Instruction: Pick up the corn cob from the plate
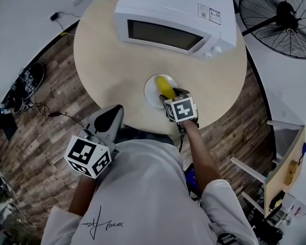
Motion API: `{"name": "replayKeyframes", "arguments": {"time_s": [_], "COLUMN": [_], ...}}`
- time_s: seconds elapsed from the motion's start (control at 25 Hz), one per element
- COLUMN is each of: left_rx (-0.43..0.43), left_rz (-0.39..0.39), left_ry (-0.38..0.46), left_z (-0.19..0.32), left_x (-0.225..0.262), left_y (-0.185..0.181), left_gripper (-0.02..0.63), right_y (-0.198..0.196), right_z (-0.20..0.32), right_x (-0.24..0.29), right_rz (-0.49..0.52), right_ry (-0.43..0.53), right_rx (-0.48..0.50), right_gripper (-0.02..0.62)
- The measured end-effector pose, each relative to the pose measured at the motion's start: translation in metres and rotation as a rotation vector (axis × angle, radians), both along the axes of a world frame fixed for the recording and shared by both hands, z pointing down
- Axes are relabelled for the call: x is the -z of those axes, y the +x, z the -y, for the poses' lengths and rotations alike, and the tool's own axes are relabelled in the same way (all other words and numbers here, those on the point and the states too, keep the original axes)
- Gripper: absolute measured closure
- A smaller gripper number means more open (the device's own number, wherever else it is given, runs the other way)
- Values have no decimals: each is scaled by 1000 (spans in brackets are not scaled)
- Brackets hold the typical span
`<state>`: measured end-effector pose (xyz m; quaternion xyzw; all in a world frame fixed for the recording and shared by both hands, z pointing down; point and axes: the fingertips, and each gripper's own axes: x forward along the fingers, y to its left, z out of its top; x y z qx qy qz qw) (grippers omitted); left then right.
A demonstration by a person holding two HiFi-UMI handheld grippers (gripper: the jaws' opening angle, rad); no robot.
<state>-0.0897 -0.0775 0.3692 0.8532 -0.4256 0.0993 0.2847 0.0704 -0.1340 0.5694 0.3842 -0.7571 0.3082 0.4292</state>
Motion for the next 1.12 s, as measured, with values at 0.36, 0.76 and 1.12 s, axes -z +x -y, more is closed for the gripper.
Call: {"name": "replayKeyframes", "arguments": {"time_s": [0.36,0.76,1.12], "left_rx": [-25,-39,-61], "left_rz": [-1,-2,3], "left_ry": [6,16,39], "left_z": [0,5,8], "left_x": [2,3,8], "left_y": [1,-1,-3], "left_gripper": [614,614,614], "right_y": [2,4,5], "right_z": [-6,-10,-16], "right_x": [9,25,44], "right_rz": [40,94,104], "right_ry": [18,43,113], "right_rx": [-41,-88,-105], "right_gripper": [328,328,328]}}
